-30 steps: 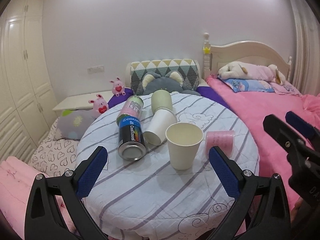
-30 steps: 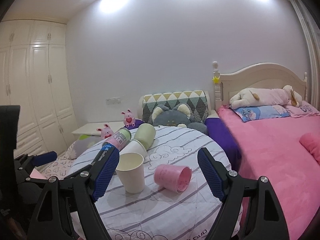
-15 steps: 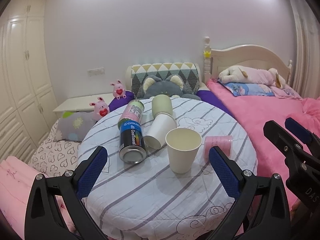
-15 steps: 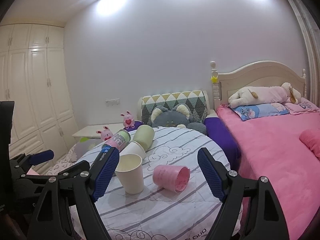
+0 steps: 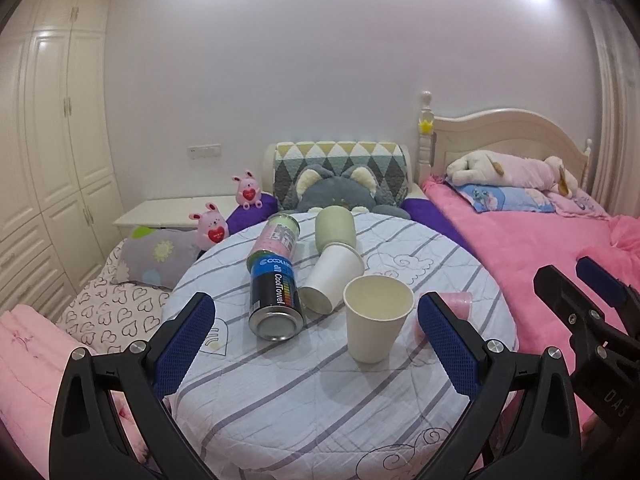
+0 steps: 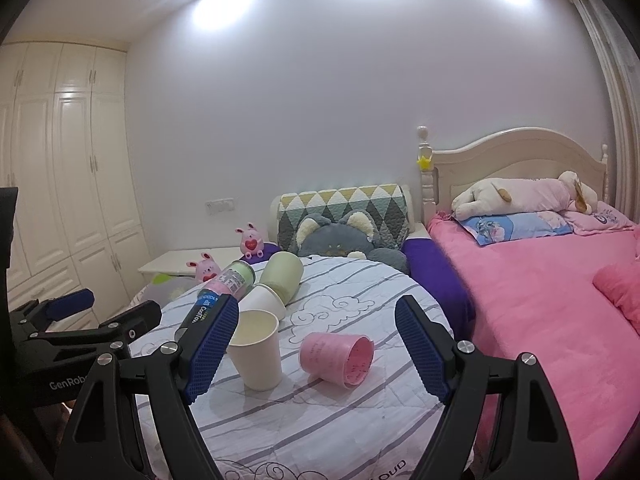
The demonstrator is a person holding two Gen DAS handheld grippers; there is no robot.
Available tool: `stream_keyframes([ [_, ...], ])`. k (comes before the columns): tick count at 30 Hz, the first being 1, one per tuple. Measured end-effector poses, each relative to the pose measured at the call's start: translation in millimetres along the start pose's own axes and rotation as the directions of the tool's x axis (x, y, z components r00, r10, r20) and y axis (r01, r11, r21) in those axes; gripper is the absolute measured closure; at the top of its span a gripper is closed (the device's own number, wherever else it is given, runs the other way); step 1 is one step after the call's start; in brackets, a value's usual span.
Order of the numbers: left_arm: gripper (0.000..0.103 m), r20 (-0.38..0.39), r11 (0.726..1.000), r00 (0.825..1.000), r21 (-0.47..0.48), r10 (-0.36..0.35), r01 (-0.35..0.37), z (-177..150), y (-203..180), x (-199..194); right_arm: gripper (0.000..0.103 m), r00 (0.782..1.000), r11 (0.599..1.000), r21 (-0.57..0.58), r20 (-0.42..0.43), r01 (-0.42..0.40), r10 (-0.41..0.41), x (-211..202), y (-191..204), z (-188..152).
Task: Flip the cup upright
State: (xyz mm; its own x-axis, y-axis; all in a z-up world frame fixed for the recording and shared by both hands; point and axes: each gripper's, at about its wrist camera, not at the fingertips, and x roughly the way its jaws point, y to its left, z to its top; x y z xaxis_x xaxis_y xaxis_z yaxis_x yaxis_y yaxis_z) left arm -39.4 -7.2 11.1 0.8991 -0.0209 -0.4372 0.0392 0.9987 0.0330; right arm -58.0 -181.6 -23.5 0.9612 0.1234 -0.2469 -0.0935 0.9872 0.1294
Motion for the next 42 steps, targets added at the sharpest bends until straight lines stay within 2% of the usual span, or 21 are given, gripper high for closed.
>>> stream_keyframes([
  [20,0.000,-0.002,1.000,1.000,0.001,-0.001,0.001,1,1,3,0.021,1.000,1.000,-0.007,-0.007,0.003,-0.003,2,2,1],
  [42,0.000,-0.053,1.000,0.999,0.016,0.009,-0.008,-2,-4,19,0.021,0.999,1.000,-0.016,-0.039,0.005,-0.006,11,1,-1],
])
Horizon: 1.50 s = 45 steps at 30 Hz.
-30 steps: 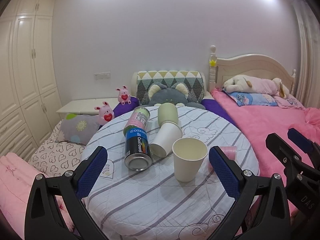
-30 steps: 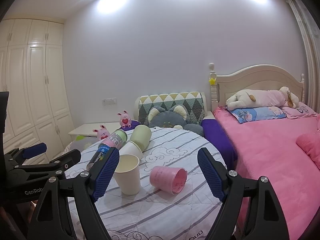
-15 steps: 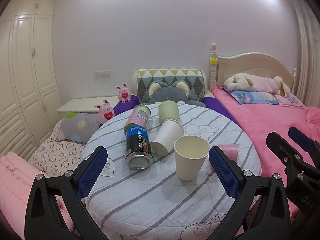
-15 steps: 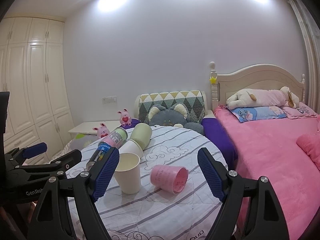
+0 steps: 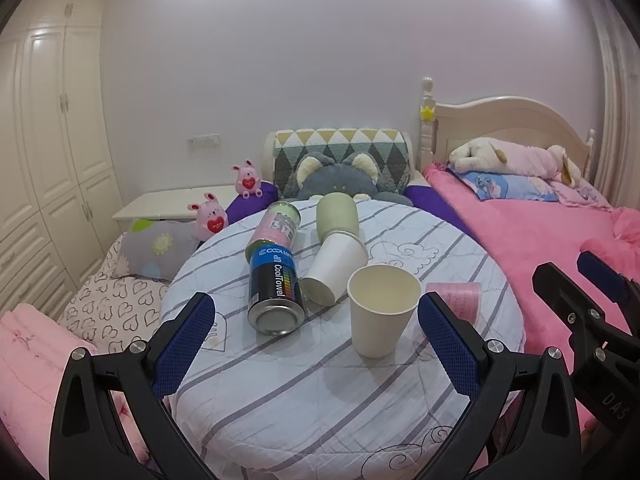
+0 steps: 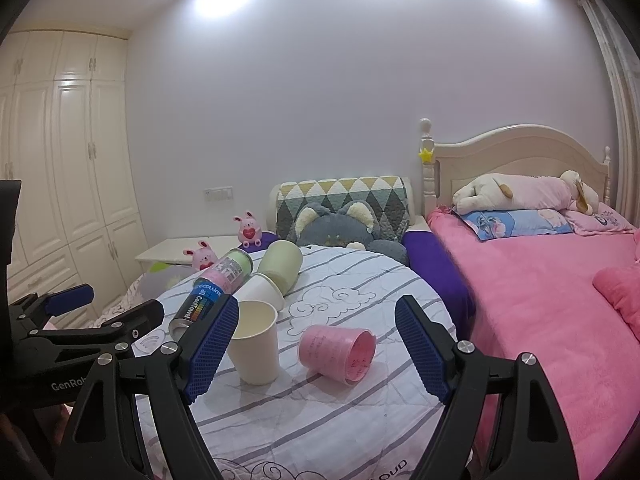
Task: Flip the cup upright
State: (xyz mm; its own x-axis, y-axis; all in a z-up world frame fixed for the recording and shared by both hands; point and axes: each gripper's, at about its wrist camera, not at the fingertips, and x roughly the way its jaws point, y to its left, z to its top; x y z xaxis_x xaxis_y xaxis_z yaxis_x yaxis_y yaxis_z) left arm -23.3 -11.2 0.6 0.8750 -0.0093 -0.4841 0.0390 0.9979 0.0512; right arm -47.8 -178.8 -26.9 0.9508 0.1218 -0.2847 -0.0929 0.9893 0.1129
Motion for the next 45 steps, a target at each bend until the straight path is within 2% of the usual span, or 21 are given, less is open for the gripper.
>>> stream_keyframes([
  [13,0.000,-0.042,0.999,0.998,0.008,0.043,-0.043,13,-9,19,0.021,0.999,0.999,0.016,-0.018,-0.030,0.031,22,-17,10],
  [20,0.000,-0.017,0.998,0.998,-0.009,0.055,-0.055,18,-7,19,0.021,0.999,0.999,0.012,-0.014,-0.047,0.047,29,-18,13],
  [27,0.000,0.048,0.999,0.998,-0.030,0.044,-0.043,22,-7,13,0.021,0.998,0.998,0.004,0.006,-0.060,0.060,27,-20,15],
  [37,0.000,0.049,0.999,0.998,-0.015,0.049,-0.048,23,-11,14,0.021,0.998,0.998,-0.013,0.025,-0.055,0.056,25,-18,15],
  [45,0.000,0.042,1.000,0.999,0.002,0.024,-0.024,22,-18,13,0.021,0.999,0.999,-0.015,0.027,-0.046,0.047,23,-20,17],
])
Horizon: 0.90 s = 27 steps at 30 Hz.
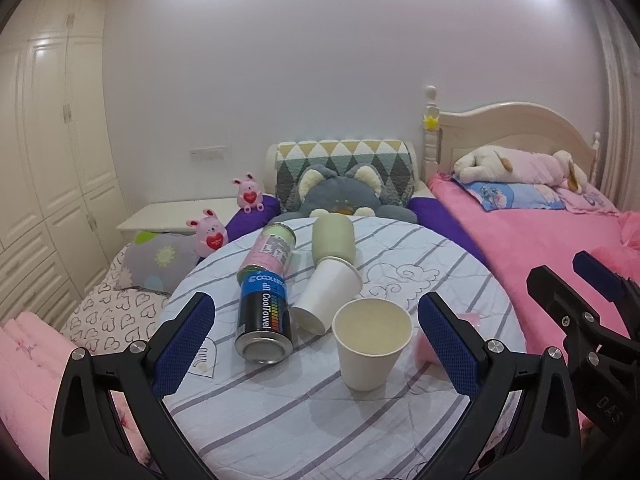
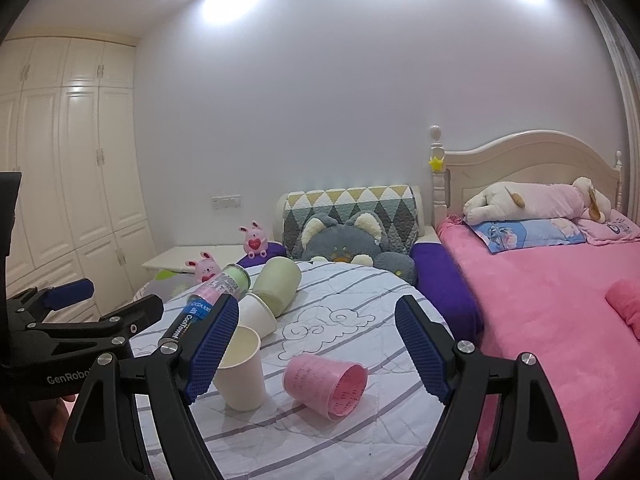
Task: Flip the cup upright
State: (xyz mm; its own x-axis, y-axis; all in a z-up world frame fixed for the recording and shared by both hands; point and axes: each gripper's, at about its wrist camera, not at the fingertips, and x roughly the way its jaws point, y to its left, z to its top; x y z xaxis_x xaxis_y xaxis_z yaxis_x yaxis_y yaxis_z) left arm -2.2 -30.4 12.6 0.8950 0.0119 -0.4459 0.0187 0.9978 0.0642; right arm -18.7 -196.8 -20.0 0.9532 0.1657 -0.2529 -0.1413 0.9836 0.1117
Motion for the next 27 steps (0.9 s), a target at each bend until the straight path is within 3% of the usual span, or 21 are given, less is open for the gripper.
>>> stream_keyframes([
  [27,0.000,0.005,0.999,0.999,0.035,0.037,-0.037,-3,-9,2,0.021,1.000,1.000,0.010,-0.015,0.016,-0.016,-2,-11,-3],
])
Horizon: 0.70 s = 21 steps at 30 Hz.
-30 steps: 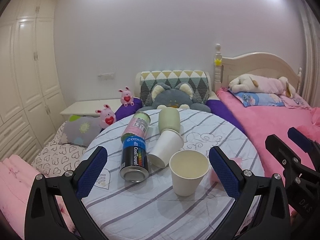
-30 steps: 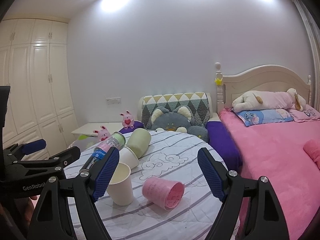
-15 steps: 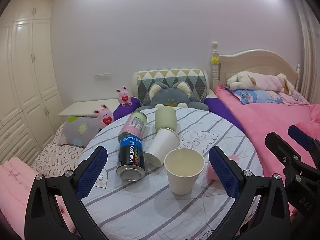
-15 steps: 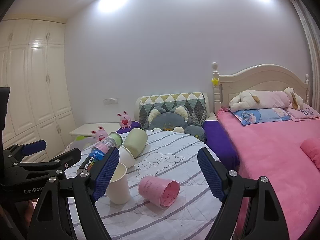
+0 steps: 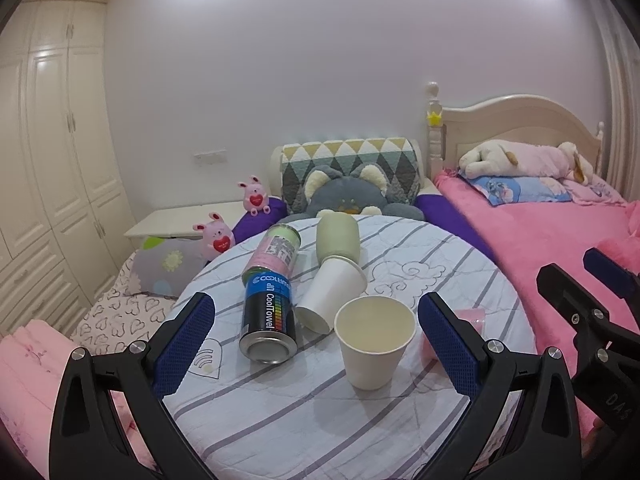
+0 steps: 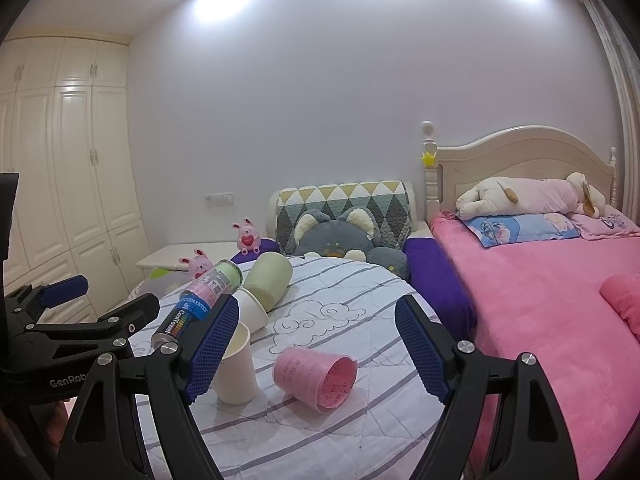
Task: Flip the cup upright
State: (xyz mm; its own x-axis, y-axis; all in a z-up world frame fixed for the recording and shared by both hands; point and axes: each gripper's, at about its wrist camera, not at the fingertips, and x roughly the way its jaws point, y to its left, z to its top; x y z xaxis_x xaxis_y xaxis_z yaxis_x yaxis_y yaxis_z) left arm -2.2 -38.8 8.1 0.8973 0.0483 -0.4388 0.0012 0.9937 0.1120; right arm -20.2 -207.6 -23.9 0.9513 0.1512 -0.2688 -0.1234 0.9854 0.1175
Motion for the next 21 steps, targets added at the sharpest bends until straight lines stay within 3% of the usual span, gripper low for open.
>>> stream_keyframes([
  [21,0.000,-0.022,1.000,1.000,-0.006,-0.010,0.010,-4.4,3.9,2.4,0.021,1.000,1.000,-0.007,-0.018,-0.002,0.001,2.1,3.8,-1.8],
])
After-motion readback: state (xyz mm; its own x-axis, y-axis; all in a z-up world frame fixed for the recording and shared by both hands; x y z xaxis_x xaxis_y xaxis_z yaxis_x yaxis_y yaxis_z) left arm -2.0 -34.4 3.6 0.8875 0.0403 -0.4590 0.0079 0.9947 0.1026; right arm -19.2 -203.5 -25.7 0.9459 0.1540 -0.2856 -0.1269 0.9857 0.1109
